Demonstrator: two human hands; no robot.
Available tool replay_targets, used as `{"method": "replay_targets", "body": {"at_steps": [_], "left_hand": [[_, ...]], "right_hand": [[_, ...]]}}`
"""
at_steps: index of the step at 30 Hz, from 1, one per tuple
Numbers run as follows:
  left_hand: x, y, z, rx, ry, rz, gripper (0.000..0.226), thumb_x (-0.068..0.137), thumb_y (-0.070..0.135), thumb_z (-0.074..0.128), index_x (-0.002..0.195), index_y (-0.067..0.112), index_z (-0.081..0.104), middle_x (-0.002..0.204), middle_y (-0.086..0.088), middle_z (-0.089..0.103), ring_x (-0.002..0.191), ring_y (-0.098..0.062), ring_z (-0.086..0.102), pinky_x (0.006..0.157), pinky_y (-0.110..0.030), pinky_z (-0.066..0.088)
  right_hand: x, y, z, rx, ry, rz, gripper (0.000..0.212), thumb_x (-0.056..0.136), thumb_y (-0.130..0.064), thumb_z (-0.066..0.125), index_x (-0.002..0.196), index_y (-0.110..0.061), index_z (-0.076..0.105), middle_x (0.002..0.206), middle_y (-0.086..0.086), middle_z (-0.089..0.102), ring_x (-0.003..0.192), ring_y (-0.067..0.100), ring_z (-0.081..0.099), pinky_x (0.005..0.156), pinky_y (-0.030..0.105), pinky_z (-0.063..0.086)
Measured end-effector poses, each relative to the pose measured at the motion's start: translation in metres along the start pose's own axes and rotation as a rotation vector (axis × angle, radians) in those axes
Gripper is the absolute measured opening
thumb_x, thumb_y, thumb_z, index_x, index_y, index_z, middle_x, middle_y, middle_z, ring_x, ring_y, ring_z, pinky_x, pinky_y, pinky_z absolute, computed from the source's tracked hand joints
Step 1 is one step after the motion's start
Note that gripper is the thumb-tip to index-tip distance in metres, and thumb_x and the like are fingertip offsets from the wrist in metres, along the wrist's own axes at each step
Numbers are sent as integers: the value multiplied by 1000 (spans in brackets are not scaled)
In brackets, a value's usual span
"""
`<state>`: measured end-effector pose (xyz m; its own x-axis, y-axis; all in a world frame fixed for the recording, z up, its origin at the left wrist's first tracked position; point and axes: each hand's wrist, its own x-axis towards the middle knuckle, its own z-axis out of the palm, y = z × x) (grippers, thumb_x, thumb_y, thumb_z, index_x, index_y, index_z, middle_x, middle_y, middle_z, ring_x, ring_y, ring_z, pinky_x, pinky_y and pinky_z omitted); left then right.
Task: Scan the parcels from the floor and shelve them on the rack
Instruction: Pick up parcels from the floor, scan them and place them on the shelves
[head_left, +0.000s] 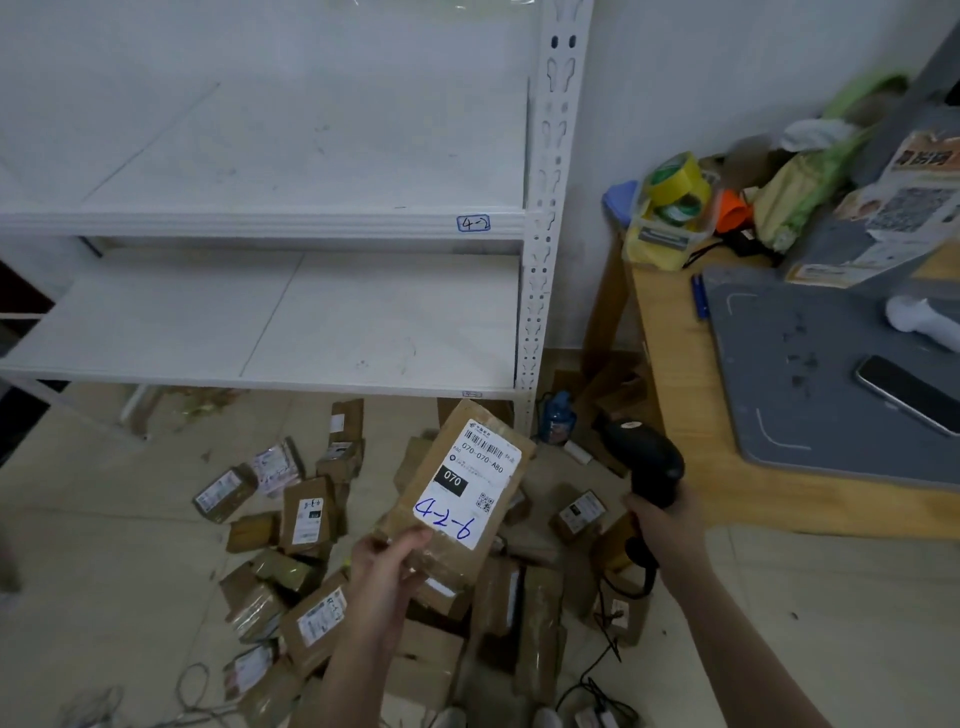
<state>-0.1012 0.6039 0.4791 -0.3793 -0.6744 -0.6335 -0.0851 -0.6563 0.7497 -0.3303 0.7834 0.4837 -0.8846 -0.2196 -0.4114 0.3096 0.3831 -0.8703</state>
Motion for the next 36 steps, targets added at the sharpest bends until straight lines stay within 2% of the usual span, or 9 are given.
{"method": "replay_targets", "body": {"at_steps": [6, 10, 13, 16, 19, 23, 26, 30, 36], "left_hand": [[7, 3, -2, 44, -57, -70, 65, 74, -4, 78, 132, 1, 50, 110, -19, 73, 105, -36, 69, 73, -41, 57], [7, 9, -12, 81, -128, -45, 52, 78, -7, 74, 124, 7, 57, 103, -11, 77, 99, -32, 72, 70, -36, 57], [5, 11, -16, 81, -177, -26, 59, 71, -4, 80, 124, 7, 57, 105, -12, 77, 95, -30, 74, 67, -35, 58], [5, 4, -19, 50, -168, -26, 88, 49, 12, 92, 128, 9, 53, 111, -14, 75, 100, -31, 73, 73, -40, 58], [2, -6, -14, 24, -135, -31, 99, 39, 23, 93, 127, 8, 48, 112, -14, 75, 101, -29, 73, 88, -49, 57], [-6, -22, -5, -9, -101, -64, 102, 35, 24, 92, 127, 6, 50, 105, -13, 76, 90, -25, 76, 80, -45, 56], [-13, -28, 6, -2, -90, -65, 107, 37, 20, 94, 132, 3, 47, 106, -18, 75, 93, -32, 74, 76, -45, 57], [-16, -32, 21, 7, -67, -59, 108, 58, 7, 92, 148, 12, 32, 116, -18, 70, 102, -36, 69, 84, -48, 56], [-23, -30, 25, 13, -40, -11, 109, 34, 25, 92, 133, 11, 50, 108, -14, 76, 97, -34, 74, 87, -55, 58]], "right_hand": [[-39, -10, 23, 190, -116, 39, 24, 88, 0, 68, 100, -20, 61, 87, 3, 66, 81, 15, 62, 62, 26, 44], [-52, -9, 28, 149, -162, 23, 19, 87, 0, 70, 92, -18, 64, 83, 6, 66, 75, 16, 61, 63, 26, 44], [-49, -8, 20, 76, -202, 2, 16, 85, 1, 71, 85, -14, 66, 75, 12, 64, 70, 23, 58, 65, 33, 46], [-43, -6, 9, 24, -257, -22, 12, 84, 1, 72, 90, -9, 68, 74, 12, 65, 70, 25, 60, 65, 33, 47], [-37, -3, 1, 11, -289, -41, 12, 83, 0, 72, 92, -7, 68, 70, 11, 63, 70, 27, 59, 67, 35, 47], [-34, 3, -4, -32, -310, -11, 11, 85, -3, 73, 92, -8, 67, 70, 11, 63, 70, 26, 60, 68, 36, 48], [-29, 4, -7, -59, -359, -7, 12, 85, -1, 72, 96, -4, 68, 66, 8, 63, 66, 25, 59, 68, 37, 47], [-22, -1, -12, -65, -407, -28, 9, 87, 3, 69, 95, 3, 68, 61, 5, 60, 57, 14, 57, 57, 25, 45], [-14, -4, -19, -72, -479, -41, 15, 88, -3, 70, 103, -7, 69, 69, 8, 61, 65, 15, 57, 60, 23, 44]]}}
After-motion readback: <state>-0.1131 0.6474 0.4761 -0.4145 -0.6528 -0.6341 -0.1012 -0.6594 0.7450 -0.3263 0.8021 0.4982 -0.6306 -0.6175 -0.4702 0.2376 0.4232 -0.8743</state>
